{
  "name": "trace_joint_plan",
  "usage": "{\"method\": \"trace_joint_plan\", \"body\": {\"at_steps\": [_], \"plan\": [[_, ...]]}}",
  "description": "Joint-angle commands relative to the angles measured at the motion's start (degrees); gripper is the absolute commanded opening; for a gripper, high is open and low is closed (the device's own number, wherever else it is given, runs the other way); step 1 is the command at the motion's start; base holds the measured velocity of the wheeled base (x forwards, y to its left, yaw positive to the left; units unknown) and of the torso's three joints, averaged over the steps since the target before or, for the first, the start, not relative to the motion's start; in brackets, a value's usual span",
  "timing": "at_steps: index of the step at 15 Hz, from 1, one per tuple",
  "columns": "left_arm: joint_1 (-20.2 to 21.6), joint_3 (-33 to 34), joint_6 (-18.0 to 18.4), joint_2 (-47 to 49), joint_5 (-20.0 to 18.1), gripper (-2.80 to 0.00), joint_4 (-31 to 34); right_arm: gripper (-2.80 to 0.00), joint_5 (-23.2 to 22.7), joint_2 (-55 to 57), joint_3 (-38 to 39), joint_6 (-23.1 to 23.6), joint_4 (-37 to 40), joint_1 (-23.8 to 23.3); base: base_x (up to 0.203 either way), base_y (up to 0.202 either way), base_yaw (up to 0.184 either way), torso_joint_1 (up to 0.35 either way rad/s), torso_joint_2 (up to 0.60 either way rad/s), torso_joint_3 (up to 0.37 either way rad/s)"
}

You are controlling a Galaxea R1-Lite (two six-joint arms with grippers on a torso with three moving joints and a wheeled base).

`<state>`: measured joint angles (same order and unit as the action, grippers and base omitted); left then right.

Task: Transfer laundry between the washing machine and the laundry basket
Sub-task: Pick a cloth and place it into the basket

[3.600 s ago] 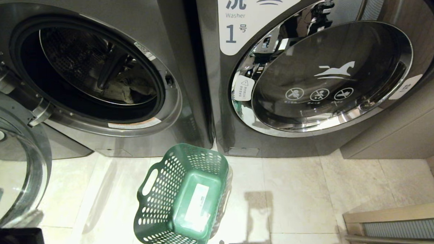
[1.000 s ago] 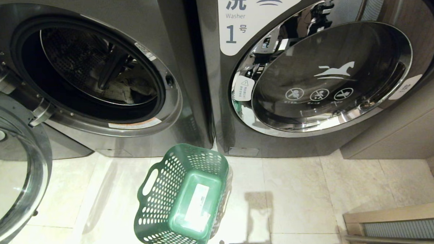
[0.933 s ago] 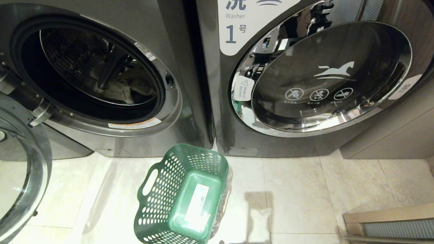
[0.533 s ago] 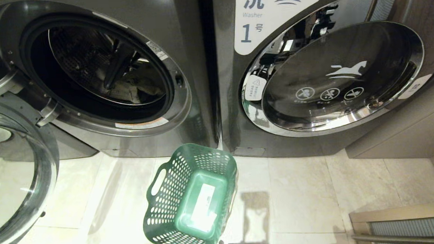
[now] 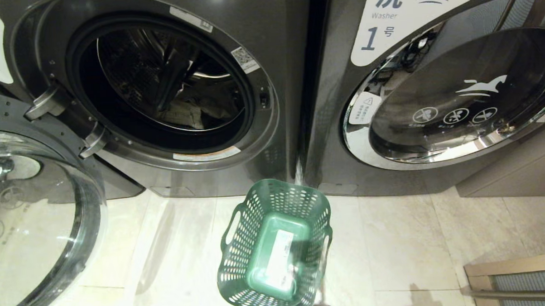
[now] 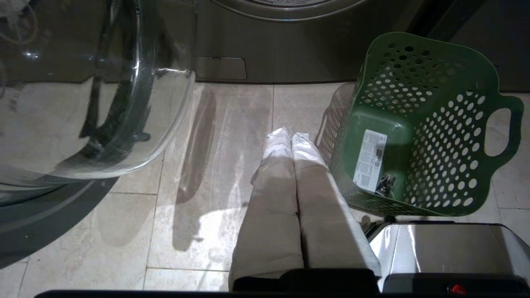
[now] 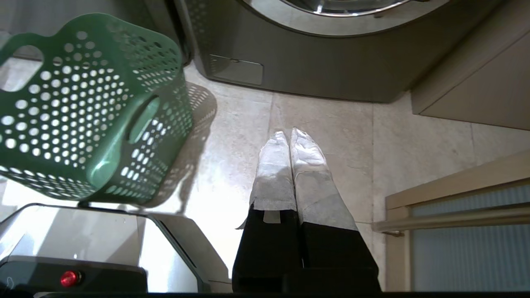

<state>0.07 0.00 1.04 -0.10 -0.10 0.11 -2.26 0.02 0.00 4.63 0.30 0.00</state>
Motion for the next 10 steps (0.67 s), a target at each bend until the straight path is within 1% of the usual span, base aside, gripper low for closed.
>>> {"method": "trace_joint_plan", "body": {"at_steps": [1,3,5,10], "plan": [[0.0,0.1,0.0,0.1,0.0,-2.80,0.0,-2.80,0.0,0.1,0.0,0.1,0.0,0.0,0.000,0.192,0.001,0.002,0.00,0.007],[0.0,0.1,0.0,0.1,0.0,-2.80,0.0,-2.80,0.0,0.1,0.0,0.0,0.0,0.0,0.000,0.193,-0.003,0.002,0.00,0.002],[0.0,0.0,0.1,0.1,0.0,-2.80,-0.1,-2.80,0.0,0.1,0.0,0.0,0.0,0.0,0.000,0.116,-0.001,0.001,0.00,0.003],[0.0,0.1,0.1,0.1,0.0,-2.80,-0.1,-2.80,-0.2,0.1,0.0,0.8,0.0,0.0,0.000,0.000,0.000,0.000,0.00,0.000]]}}
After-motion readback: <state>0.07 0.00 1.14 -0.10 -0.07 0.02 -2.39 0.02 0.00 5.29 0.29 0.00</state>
